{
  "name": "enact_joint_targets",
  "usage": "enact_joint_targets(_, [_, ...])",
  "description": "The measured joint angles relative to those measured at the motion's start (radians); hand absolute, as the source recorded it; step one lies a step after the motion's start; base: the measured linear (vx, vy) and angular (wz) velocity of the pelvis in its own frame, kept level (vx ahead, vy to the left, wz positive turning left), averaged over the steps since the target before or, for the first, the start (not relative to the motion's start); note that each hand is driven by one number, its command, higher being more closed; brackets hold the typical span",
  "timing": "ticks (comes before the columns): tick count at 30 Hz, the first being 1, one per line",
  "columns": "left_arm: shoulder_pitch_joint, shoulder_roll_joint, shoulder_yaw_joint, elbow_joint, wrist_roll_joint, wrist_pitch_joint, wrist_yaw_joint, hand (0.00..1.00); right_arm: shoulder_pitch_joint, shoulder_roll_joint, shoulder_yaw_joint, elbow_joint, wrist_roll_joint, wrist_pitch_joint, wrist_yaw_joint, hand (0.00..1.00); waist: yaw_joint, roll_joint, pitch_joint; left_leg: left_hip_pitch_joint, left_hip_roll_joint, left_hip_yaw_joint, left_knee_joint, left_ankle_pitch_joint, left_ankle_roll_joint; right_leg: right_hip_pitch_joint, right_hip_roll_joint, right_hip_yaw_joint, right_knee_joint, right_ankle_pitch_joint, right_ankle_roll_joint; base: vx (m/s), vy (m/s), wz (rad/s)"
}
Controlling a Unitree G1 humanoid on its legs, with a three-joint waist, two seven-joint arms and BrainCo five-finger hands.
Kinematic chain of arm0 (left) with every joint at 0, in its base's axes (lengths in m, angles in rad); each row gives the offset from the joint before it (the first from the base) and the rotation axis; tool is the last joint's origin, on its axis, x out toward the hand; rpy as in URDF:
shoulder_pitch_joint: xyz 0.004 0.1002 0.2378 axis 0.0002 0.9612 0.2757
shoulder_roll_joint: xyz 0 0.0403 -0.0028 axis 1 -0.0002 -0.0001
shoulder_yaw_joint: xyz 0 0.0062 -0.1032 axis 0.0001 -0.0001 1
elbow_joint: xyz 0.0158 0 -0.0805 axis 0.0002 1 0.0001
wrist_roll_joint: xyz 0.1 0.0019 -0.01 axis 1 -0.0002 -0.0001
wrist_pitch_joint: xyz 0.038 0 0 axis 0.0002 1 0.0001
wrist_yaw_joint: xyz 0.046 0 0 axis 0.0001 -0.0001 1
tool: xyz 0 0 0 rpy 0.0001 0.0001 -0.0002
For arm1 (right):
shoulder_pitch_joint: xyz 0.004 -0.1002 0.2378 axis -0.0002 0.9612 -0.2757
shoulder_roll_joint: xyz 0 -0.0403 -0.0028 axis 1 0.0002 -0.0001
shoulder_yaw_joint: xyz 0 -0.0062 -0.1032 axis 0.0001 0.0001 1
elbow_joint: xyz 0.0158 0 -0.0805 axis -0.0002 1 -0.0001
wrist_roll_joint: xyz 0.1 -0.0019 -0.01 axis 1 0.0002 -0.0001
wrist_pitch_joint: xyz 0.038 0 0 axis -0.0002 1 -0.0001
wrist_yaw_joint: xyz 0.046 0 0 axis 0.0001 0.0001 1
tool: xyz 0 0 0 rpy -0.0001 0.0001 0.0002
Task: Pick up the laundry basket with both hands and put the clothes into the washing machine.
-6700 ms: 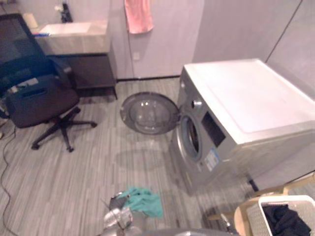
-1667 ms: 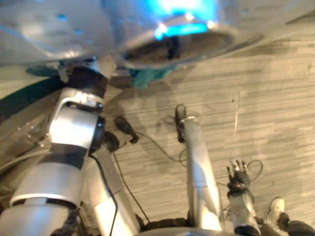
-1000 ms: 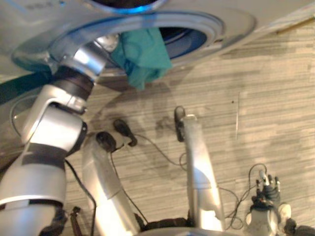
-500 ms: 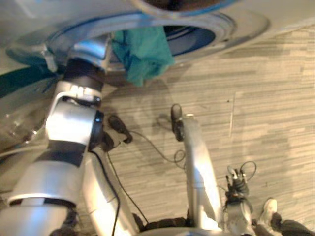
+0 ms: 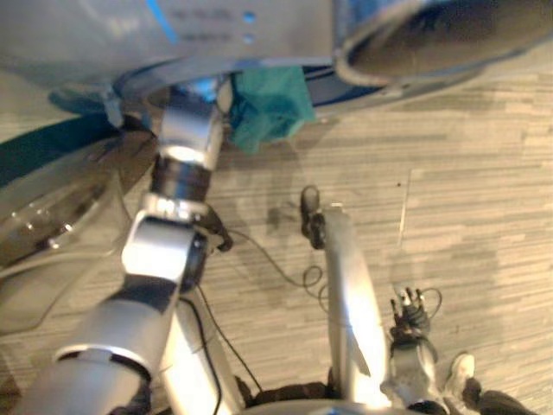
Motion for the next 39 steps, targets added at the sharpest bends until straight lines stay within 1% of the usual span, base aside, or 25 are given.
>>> enact_joint_targets(2, [0.079, -0.028, 0.012, -0.060, 0.017, 0.006, 0.008, 0.00, 0.000, 0.001, 0.005, -0.020, -0.007, 0.000, -0.002, 0.00, -0.001, 0.000, 0.000, 0.015, -0.016, -0.002, -0.013, 0.002, -0.003, 0.018, -0.014, -0.006, 0.000, -0.010, -0.001, -0.01, -0.040, 0.25])
enact_joint_targets(3, [0.118, -0.061, 0.012, -0.112, 0.042, 0.007, 0.008, 0.00, -0.002, 0.003, 0.005, -0.029, -0.009, -0.001, -0.002, 0.00, 0.000, 0.000, 0.000, 0.023, -0.020, -0.001, -0.024, 0.004, -0.007, 0.026, -0.020, -0.009, -0.008, -0.011, -0.001, -0.01, -0.041, 0.20])
enact_joint_targets(5, [0.177, -0.099, 0.017, -0.160, 0.083, 0.008, 0.012, 0.00, -0.005, 0.007, 0.005, -0.028, -0.010, -0.001, -0.002, 0.00, 0.000, 0.001, 0.000, 0.040, -0.024, 0.001, -0.039, 0.006, -0.010, 0.041, -0.020, -0.009, -0.021, -0.011, -0.002, 0.00, -0.041, 0.03])
enact_joint_targets(7, [0.231, -0.138, 0.049, -0.194, 0.115, 0.009, 0.012, 0.00, -0.005, 0.008, 0.005, -0.028, -0.012, -0.001, -0.003, 0.00, 0.000, 0.002, -0.001, 0.062, -0.031, 0.004, -0.062, 0.011, -0.016, 0.058, -0.020, -0.009, -0.035, -0.013, -0.005, 0.02, -0.060, 0.01])
enact_joint_targets(10, [0.273, -0.174, 0.078, -0.225, 0.141, 0.016, 0.013, 0.00, -0.005, 0.008, 0.005, -0.039, -0.019, -0.002, -0.012, 0.00, 0.001, 0.003, -0.001, 0.086, -0.033, 0.004, -0.086, 0.016, -0.025, 0.079, -0.016, -0.015, -0.054, -0.016, -0.009, 0.03, -0.067, -0.01])
enact_joint_targets(14, [0.317, -0.209, 0.089, -0.250, 0.155, 0.017, 0.014, 0.00, -0.005, 0.009, 0.004, -0.063, -0.019, -0.009, -0.021, 0.00, 0.007, 0.013, -0.002, 0.107, -0.034, -0.001, -0.106, 0.021, -0.033, 0.100, -0.013, -0.026, -0.068, -0.023, -0.018, 0.03, -0.064, 0.02])
enact_joint_targets(17, [0.351, -0.245, 0.083, -0.279, 0.157, 0.016, 0.014, 0.00, -0.005, 0.009, 0.002, -0.064, -0.020, -0.011, -0.024, 0.00, 0.025, 0.016, -0.002, 0.119, -0.035, -0.005, -0.120, 0.025, -0.041, 0.112, -0.013, -0.034, -0.068, -0.032, -0.027, 0.02, -0.084, 0.07])
enact_joint_targets(19, [0.364, -0.257, 0.080, -0.281, 0.157, 0.016, 0.014, 0.00, -0.006, 0.010, 0.002, -0.064, -0.028, -0.011, -0.024, 0.00, 0.028, 0.020, -0.002, 0.127, -0.035, -0.010, -0.127, 0.027, -0.045, 0.122, -0.013, -0.042, -0.070, -0.039, -0.033, 0.01, -0.074, 0.07])
enact_joint_targets(20, [0.380, -0.258, 0.073, -0.281, 0.159, 0.015, 0.014, 0.00, -0.006, 0.010, 0.001, -0.064, -0.028, -0.011, -0.026, 0.00, 0.028, 0.020, -0.003, 0.137, -0.036, -0.010, -0.133, 0.029, -0.048, 0.130, -0.013, -0.043, -0.071, -0.042, -0.034, 0.01, -0.052, 0.06])
enact_joint_targets(22, [0.407, -0.264, 0.053, -0.282, 0.167, 0.013, 0.013, 0.00, -0.006, 0.009, 0.000, -0.064, -0.028, -0.011, -0.036, 0.00, 0.031, 0.033, -0.002, 0.142, -0.036, -0.021, -0.141, 0.033, -0.054, 0.145, -0.011, -0.055, -0.082, -0.043, -0.035, 0.01, -0.052, 0.07])
enact_joint_targets(24, [0.432, -0.274, 0.020, -0.280, 0.186, 0.008, 0.008, 0.00, -0.006, 0.009, -0.005, -0.060, -0.028, -0.011, -0.042, 0.00, 0.042, 0.035, -0.001, 0.151, -0.041, -0.025, -0.153, 0.036, -0.060, 0.153, -0.014, -0.060, -0.085, -0.047, -0.040, 0.00, -0.050, 0.10])
enact_joint_targets(26, [0.453, -0.287, -0.005, -0.259, 0.197, 0.006, 0.008, 0.00, -0.006, 0.009, -0.016, -0.060, -0.028, -0.011, -0.042, 0.00, 0.056, 0.038, -0.002, 0.154, -0.050, -0.030, -0.162, 0.038, -0.063, 0.156, -0.021, -0.065, -0.084, -0.051, -0.041, -0.01, -0.048, 0.15])
enact_joint_targets(27, [0.469, -0.292, -0.010, -0.225, 0.206, 0.007, 0.006, 0.00, -0.006, 0.008, -0.016, -0.061, -0.028, -0.011, -0.042, 0.00, 0.059, 0.039, -0.002, 0.154, -0.051, -0.031, -0.164, 0.040, -0.063, 0.158, -0.025, -0.069, -0.083, -0.054, -0.041, -0.01, -0.054, 0.14])
enact_joint_targets(30, [0.489, -0.294, -0.028, -0.080, 0.238, 0.007, -0.004, 0.00, -0.007, 0.006, -0.016, -0.061, -0.029, -0.012, -0.042, 0.00, 0.083, 0.040, -0.002, 0.149, -0.052, -0.033, -0.163, 0.040, -0.064, 0.156, -0.026, -0.071, -0.083, -0.056, -0.039, -0.01, -0.020, 0.04])
enact_joint_targets(32, [0.472, -0.292, -0.042, -0.034, 0.277, 0.003, -0.016, 0.00, -0.011, 0.006, -0.016, -0.061, -0.029, -0.012, -0.042, 0.00, 0.085, 0.040, -0.002, 0.138, -0.052, -0.037, -0.159, 0.040, -0.063, 0.152, -0.027, -0.075, -0.081, -0.056, -0.039, -0.02, -0.023, 0.07])
enact_joint_targets(35, [0.401, -0.296, -0.041, 0.071, 0.301, -0.007, -0.014, 0.00, -0.021, 0.002, -0.016, -0.055, -0.029, -0.014, -0.041, 0.00, 0.084, 0.040, -0.002, 0.112, -0.051, -0.042, -0.138, 0.035, -0.056, 0.134, -0.028, -0.076, -0.071, -0.057, -0.038, -0.03, -0.001, 0.01])
enact_joint_targets(37, [0.344, -0.296, -0.042, 0.123, 0.305, -0.031, -0.009, 0.00, -0.027, -0.011, -0.014, -0.048, -0.028, -0.010, -0.041, 0.00, 0.085, 0.038, -0.002, 0.083, -0.051, -0.039, -0.120, 0.033, -0.052, 0.102, -0.029, -0.066, -0.053, -0.057, -0.036, -0.05, 0.001, -0.03])
enact_joint_targets(39, [0.309, -0.292, -0.042, 0.140, 0.313, -0.045, -0.006, 0.00, -0.037, -0.030, -0.009, -0.040, -0.028, -0.010, -0.041, 0.00, 0.084, 0.034, 0.000, 0.053, -0.048, -0.038, -0.109, 0.030, -0.047, 0.070, -0.027, -0.062, -0.044, -0.053, -0.031, -0.08, -0.014, -0.08])
